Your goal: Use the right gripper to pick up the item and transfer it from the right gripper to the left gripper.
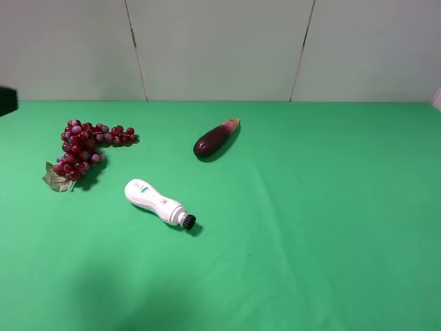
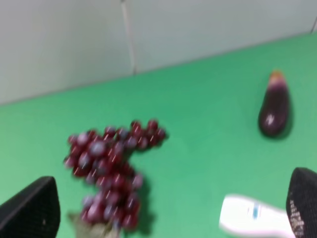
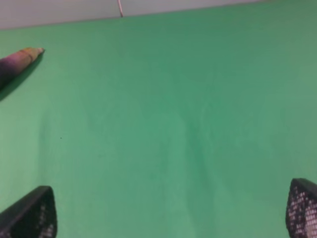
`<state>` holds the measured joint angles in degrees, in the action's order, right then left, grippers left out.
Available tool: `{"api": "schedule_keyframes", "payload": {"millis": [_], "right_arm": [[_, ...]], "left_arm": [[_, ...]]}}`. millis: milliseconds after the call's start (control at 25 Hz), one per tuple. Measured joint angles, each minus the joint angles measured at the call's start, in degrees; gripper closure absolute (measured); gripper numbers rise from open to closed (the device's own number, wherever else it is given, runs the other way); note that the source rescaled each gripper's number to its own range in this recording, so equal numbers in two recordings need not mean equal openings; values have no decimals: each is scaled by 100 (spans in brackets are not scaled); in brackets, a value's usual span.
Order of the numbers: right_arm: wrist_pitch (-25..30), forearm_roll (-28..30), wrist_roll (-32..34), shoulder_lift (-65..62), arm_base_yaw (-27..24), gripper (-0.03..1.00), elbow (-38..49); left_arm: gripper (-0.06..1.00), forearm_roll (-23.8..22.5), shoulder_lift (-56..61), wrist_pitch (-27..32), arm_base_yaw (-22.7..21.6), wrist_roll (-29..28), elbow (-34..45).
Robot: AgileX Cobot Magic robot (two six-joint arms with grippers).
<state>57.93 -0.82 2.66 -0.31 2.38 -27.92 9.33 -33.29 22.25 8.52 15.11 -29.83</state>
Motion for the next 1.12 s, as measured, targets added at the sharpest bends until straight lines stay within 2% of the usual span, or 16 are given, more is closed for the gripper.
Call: {"api": "schedule_keyframes", "payload": {"millis": [160,280,480,680,880,1120], "right_arm": [[0,0,0,0,0,-3,0],[0,0,0,0,0,-3,0],[0,0,0,0,0,-3,0],[0,0,0,0,0,-3,0],[0,0,0,0,0,-3,0],[-6,0,0,0,0,-3,0]], "left_arm": [[2,-933,724,827,0,-847,0],[2,-1274,1287,1297,0,-1237,0],[2,-1323,2106,2225,0,-1323,0],[2,-1185,2361,3080,0,-1217,0],[2,-1123,2361,3465,0,-1178,0],[2,-713,2361,3726,0,-1170,0]]}}
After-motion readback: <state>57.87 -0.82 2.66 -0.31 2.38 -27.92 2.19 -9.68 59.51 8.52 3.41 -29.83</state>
